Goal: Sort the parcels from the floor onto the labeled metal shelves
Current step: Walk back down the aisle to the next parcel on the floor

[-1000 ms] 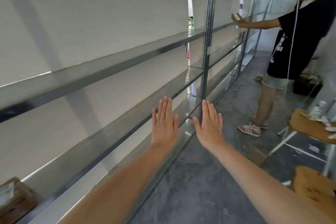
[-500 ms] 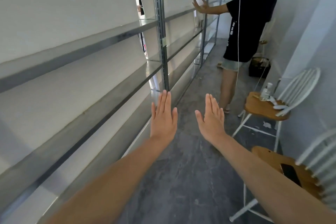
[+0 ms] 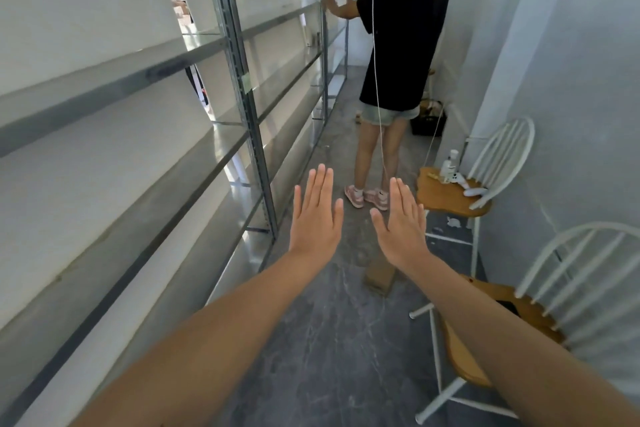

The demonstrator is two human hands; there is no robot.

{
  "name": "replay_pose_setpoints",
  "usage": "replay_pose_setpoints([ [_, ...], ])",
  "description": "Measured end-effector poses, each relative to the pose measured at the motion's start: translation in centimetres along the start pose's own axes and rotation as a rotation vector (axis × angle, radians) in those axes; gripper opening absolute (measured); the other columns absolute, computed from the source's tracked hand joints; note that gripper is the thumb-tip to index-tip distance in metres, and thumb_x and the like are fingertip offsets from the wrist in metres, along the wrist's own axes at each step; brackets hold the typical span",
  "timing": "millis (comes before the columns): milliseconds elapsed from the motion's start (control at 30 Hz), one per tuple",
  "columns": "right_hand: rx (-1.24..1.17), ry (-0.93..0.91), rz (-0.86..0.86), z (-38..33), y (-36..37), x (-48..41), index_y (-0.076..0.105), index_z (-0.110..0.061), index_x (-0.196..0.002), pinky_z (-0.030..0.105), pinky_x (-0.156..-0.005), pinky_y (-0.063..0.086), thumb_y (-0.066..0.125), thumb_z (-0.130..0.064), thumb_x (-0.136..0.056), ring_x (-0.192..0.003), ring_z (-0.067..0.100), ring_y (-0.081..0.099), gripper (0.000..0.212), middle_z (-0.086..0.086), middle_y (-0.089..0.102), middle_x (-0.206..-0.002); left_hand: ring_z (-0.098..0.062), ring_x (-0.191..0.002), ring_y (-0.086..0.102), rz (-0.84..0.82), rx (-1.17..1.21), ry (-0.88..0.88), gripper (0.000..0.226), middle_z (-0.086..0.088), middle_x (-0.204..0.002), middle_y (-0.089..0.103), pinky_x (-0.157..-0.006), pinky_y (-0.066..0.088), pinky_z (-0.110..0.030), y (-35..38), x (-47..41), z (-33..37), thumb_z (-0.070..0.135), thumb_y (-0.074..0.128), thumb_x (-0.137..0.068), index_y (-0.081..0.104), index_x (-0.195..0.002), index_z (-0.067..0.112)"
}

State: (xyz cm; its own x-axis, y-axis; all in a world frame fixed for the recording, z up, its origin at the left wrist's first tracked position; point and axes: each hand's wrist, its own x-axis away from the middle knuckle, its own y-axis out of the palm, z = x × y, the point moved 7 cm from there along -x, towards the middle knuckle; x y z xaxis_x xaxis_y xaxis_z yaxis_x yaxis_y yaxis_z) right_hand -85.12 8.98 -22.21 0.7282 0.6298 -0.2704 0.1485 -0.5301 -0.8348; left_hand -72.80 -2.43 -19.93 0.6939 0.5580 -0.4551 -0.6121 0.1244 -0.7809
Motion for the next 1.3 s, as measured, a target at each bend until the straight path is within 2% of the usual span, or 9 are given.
replay_pose_setpoints([
  [67,0.025,0.036,0.01,0.2,0.1,-1.9,0.0,-0.02,-0.158,0.045,-0.123,0.002,0.03,-0.044,-0.103,-0.152,0.016,0.0,0.067,-0.002,0.001,-0.166,-0.01,-0.155,-0.01,-0.007,0.027,0.019,0.057,0.001,-0.171,0.0,-0.126,-0.012,-0.037,0.4,-2.7,-0.7,0.031,0.024,-0.109,0.007,-0.162,0.014],
  [333,0.07,0.114,0.06,0.4,2.3,-7.9,0.001,-0.022,-0.158,0.045,-0.122,-0.002,0.029,-0.046,-0.103,-0.152,0.014,0.001,0.066,-0.004,0.003,-0.166,-0.006,-0.152,-0.017,-0.098,0.065,0.05,0.058,0.003,-0.17,-0.004,-0.127,-0.007,-0.041,4.4,-8.3,-4.9,0.032,0.021,-0.109,0.002,-0.161,0.016],
  [567,0.113,0.133,0.026,2.1,3.9,-10.2,0.0,-0.024,-0.158,0.044,-0.121,-0.004,0.027,-0.047,-0.103,-0.152,0.014,-0.002,0.065,-0.005,0.001,-0.166,-0.009,-0.155,-0.012,-0.122,0.12,0.025,0.057,0.002,-0.17,-0.003,-0.125,-0.014,-0.034,7.5,-12.8,-6.1,0.032,0.021,-0.109,0.004,-0.161,0.015],
  [900,0.055,0.24,-0.047,9.1,6.9,-16.1,0.004,-0.021,-0.158,0.047,-0.122,0.001,0.031,-0.045,-0.103,-0.152,0.016,0.0,0.066,-0.002,0.003,-0.166,-0.009,-0.155,-0.01,-0.234,0.093,0.053,0.057,0.001,-0.171,0.0,-0.127,-0.008,-0.039,15.8,-16.8,-5.6,0.032,0.023,-0.109,0.007,-0.162,0.014],
  [1300,-0.006,0.3,-0.135,21.0,7.2,-29.9,0.005,-0.019,-0.158,0.047,-0.122,0.002,0.037,-0.04,-0.102,-0.152,0.017,0.003,0.068,0.001,0.005,-0.166,-0.011,-0.156,-0.007,-0.264,0.088,0.001,0.057,0.001,-0.171,0.002,-0.127,-0.008,-0.037,25.9,-30.0,-1.4,0.032,0.023,-0.109,0.007,-0.162,0.014],
])
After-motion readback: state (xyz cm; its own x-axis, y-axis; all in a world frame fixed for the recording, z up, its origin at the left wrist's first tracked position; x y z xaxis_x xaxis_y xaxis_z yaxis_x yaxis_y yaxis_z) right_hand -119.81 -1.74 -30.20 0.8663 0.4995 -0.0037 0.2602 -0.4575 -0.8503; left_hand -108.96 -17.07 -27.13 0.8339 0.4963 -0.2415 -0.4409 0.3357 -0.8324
